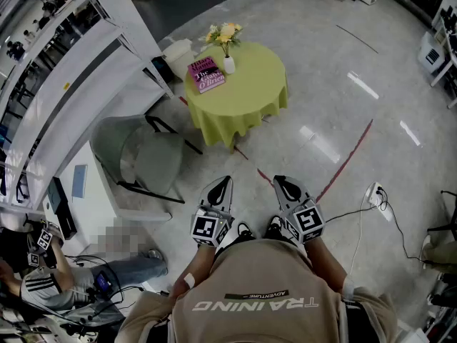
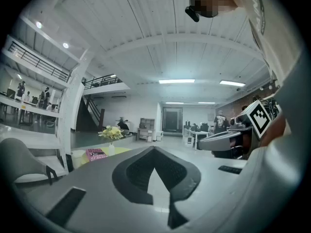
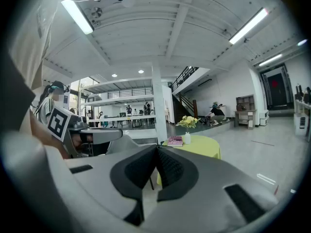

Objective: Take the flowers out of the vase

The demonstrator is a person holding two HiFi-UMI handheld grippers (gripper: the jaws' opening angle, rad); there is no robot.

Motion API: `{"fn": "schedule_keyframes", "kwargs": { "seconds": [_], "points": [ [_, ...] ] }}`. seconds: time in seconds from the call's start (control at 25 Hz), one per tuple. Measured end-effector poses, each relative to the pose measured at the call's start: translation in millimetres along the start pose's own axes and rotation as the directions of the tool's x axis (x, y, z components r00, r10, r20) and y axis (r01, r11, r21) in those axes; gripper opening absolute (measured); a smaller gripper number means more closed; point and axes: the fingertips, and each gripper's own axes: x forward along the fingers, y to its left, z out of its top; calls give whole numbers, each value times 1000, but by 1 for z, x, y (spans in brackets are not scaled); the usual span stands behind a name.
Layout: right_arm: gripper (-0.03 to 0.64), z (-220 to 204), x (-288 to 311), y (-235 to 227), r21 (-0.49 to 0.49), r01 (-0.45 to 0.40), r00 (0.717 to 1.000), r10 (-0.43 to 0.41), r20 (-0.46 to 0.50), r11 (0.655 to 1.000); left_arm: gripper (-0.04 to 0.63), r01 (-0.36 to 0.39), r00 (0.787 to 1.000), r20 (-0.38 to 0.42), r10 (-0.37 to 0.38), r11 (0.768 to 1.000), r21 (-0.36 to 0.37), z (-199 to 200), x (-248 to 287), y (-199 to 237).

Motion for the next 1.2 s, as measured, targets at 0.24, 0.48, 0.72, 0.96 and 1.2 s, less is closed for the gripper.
{"fn": "schedule_keyframes", "kwargs": {
  "seconds": [0.24,0.48,0.72,0.96,1.2],
  "points": [
    [-3,2,6,0,-8,13,1000,-13,4,1000,2,3,1000,4,-3,1000,1,2,0,8],
    [-3,2,22,10,-19,15,1000,-16,-7,1000,2,-4,1000,6,4,1000,-7,4,-1,33],
    [-3,-8,31,18,36,52,998,-50,-47,998,2,28,999,-16,-29,999,-33,-14,-13,47],
    [-3,-17,43,19,18,87,993,-85,-86,996,2,20,1000,-19,-21,998,-62,-26,-11,79],
    [-3,-10,70,-5,20,92,991,-90,-97,996,2,13,1000,12,-12,996,-85,-18,15,96]
  ]
}}
